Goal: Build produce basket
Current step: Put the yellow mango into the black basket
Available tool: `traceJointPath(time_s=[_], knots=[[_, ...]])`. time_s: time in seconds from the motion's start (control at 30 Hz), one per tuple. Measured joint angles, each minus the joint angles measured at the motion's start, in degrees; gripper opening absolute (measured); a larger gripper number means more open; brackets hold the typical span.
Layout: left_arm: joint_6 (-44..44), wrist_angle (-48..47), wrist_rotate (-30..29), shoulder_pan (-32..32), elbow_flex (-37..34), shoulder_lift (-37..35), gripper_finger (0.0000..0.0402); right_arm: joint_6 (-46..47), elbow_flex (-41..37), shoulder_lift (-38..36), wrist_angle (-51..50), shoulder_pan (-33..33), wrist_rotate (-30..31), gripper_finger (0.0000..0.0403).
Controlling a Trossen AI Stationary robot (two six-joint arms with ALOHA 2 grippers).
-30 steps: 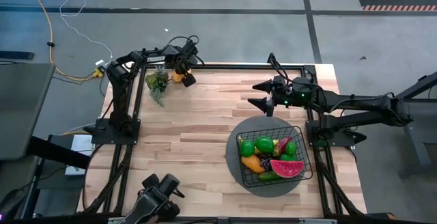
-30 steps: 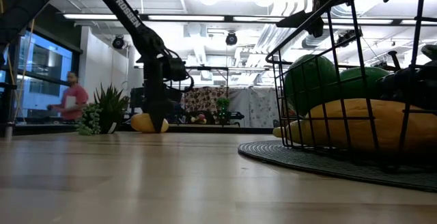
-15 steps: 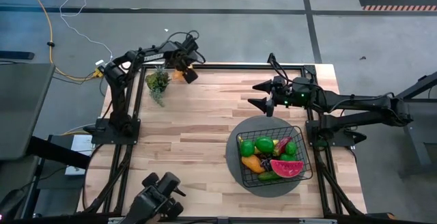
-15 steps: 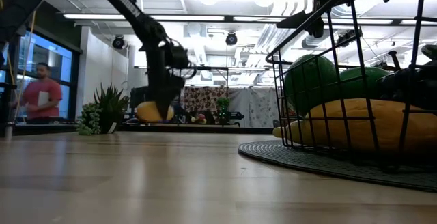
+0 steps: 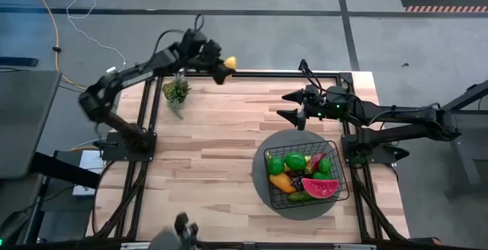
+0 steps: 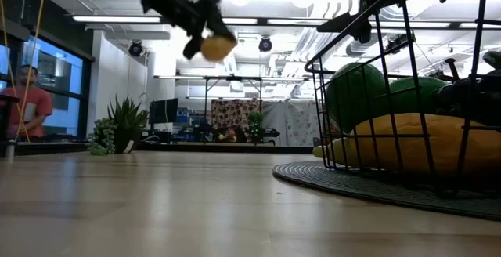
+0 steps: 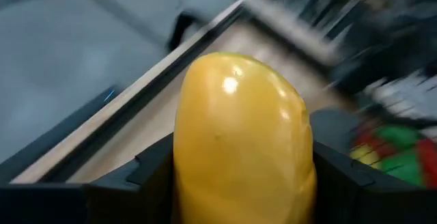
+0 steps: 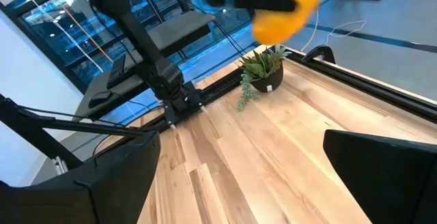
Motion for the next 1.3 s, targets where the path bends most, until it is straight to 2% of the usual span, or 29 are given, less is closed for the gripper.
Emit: traceJointPath(time_s=[0.17,0.27,0.37,0.5,0.6,0.73,0.87,1.3], knots=[[-10.1,20.1,0.2,-7.3,-15.3,-12.2,0.0231,-1.3,0.0,0.0,0.0,0.0,0.0,0.0394],[-15.4,33.1,-1.7,-13.5,-25.4,-18.8,0.0231,-1.5,0.0,0.0,0.1,0.0,0.0,0.0394],[-17.4,46.0,-6.0,-20.9,-35.1,-23.9,0.0231,-1.6,0.0,0.0,0.8,0.0,0.0,0.0394],[-18.8,58.9,-17.6,-30.6,-45.0,-28.2,0.0231,-2.6,0.0,0.0,1.7,0.0,0.0,0.0394],[-17.9,60.9,-26.3,-36.1,-48.6,-29.9,0.0231,-2.8,0.0,0.0,1.9,0.0,-0.7,0.0394],[-13.0,61.1,-31.1,-39.9,-49.4,-30.6,0.0231,-4.9,0.0,0.0,2.0,0.0,-2.1,0.0394],[-9.3,61.5,-32.3,-40.7,-49.4,-30.5,0.0231,-6.2,0.0,0.0,2.0,0.0,-2.4,0.0394],[-9.2,61.4,-32.4,-40.6,-49.4,-30.5,0.0231,-4.9,0.0,0.0,2.2,0.0,-2.7,0.0394]])
